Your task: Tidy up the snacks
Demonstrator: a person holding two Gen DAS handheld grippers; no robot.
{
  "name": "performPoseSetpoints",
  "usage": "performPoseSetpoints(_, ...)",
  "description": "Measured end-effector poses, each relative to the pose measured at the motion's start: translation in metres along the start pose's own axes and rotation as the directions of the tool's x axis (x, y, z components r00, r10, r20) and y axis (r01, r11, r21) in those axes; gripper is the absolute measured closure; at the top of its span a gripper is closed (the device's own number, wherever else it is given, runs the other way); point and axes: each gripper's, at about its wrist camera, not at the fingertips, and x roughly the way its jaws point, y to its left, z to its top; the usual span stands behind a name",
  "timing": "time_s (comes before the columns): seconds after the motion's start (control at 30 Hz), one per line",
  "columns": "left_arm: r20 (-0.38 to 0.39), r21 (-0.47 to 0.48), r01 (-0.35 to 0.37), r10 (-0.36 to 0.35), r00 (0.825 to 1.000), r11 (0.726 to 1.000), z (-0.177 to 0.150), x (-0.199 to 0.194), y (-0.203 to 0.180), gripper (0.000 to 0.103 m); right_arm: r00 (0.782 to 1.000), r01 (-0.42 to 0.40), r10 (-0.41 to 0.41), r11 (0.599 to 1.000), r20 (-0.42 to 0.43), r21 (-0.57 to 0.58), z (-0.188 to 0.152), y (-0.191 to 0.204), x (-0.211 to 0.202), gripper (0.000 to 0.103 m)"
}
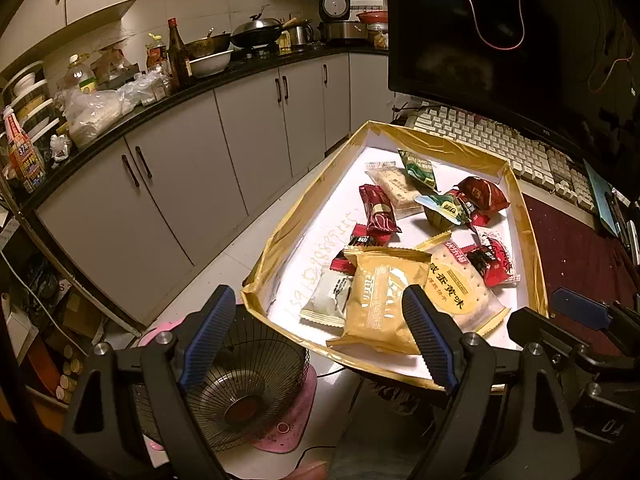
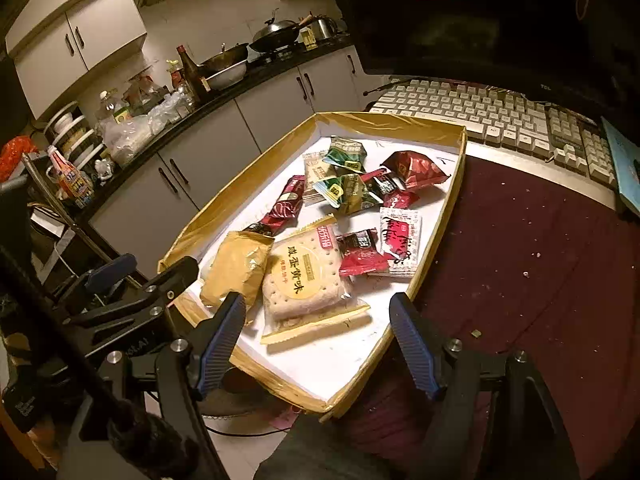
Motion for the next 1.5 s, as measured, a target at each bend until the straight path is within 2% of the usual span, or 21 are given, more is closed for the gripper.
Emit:
performPoseSetpoints(0.3, -0.003, 0.005, -0.003, 0.003, 1.000, 1.000, -0.0006, 0.0001, -0.0009, 0.017, 1.000, 0.023, -0.023, 1.000, 0.000, -0.007, -0.0014, 0.0011, 0.0006, 0.029)
performPoseSetpoints(1.5, -0.015, 0.017, -0.002, 0.002, 1.000, 1.000, 0.0031, 0.0013, -0.0073, 0.017, 1.000, 0.016, -0.016, 1.000, 0.013, -0.009, -0.0036, 0.0054, -0.0014, 0.029)
